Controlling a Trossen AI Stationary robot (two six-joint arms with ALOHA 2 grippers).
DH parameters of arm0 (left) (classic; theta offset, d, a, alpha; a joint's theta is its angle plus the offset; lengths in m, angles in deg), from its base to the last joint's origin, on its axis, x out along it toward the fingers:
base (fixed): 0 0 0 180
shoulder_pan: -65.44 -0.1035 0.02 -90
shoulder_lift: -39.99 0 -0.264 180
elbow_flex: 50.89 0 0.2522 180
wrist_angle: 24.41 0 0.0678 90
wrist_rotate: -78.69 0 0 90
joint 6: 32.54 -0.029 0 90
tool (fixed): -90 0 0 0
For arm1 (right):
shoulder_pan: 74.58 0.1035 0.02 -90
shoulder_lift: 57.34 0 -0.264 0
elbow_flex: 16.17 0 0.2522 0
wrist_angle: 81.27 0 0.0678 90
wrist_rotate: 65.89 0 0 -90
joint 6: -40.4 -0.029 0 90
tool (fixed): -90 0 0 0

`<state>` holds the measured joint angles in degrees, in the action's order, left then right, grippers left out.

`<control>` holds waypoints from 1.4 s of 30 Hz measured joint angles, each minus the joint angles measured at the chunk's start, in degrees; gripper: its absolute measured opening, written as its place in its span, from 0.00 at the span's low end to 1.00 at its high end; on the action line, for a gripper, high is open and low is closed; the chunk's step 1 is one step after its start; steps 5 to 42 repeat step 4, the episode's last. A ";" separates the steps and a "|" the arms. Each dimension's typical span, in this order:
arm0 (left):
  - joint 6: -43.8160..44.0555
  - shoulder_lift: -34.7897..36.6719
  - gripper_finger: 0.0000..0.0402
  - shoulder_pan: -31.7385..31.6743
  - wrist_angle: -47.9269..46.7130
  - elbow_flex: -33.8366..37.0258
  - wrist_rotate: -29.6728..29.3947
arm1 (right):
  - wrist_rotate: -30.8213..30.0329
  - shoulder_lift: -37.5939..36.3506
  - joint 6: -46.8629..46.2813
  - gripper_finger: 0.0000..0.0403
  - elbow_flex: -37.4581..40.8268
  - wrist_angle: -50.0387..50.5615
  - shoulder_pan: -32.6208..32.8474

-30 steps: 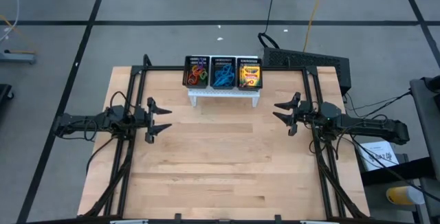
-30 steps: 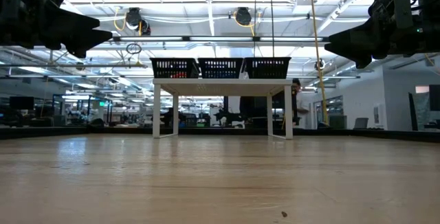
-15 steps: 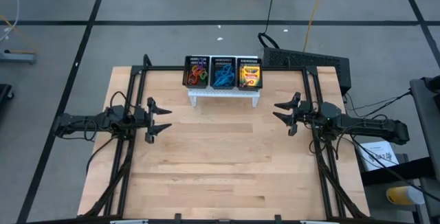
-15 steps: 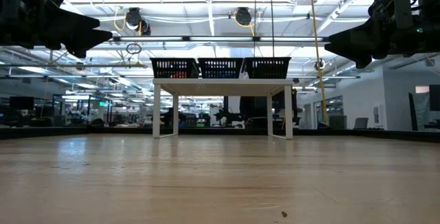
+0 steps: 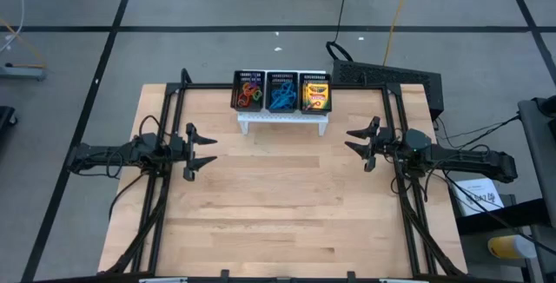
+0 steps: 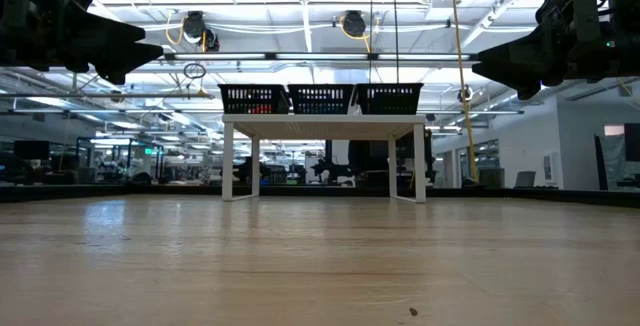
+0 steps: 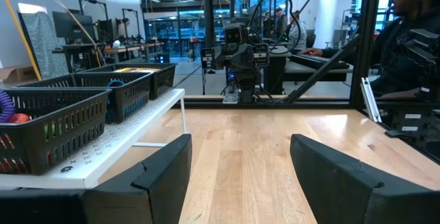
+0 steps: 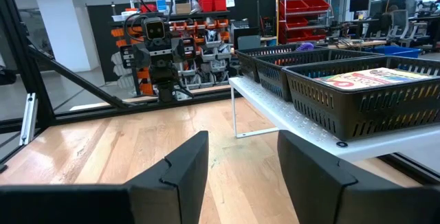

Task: Pick & Place Office Desk Supplies
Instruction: Return to Home Position

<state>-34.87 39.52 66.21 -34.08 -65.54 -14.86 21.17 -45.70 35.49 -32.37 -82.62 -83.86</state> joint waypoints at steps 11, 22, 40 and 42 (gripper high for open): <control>0.00 0.00 0.63 0.02 0.02 0.00 0.00 | 0.01 0.00 0.00 0.41 0.00 -0.01 0.00; 0.00 0.00 0.63 0.02 0.02 0.00 0.00 | 0.01 0.00 0.00 0.41 0.00 -0.01 0.00; 0.00 0.00 0.63 0.02 0.02 0.00 0.00 | 0.01 0.00 0.00 0.41 0.00 -0.01 0.00; 0.00 0.00 0.63 0.02 0.02 0.00 0.00 | 0.01 0.00 0.00 0.41 0.00 -0.01 0.00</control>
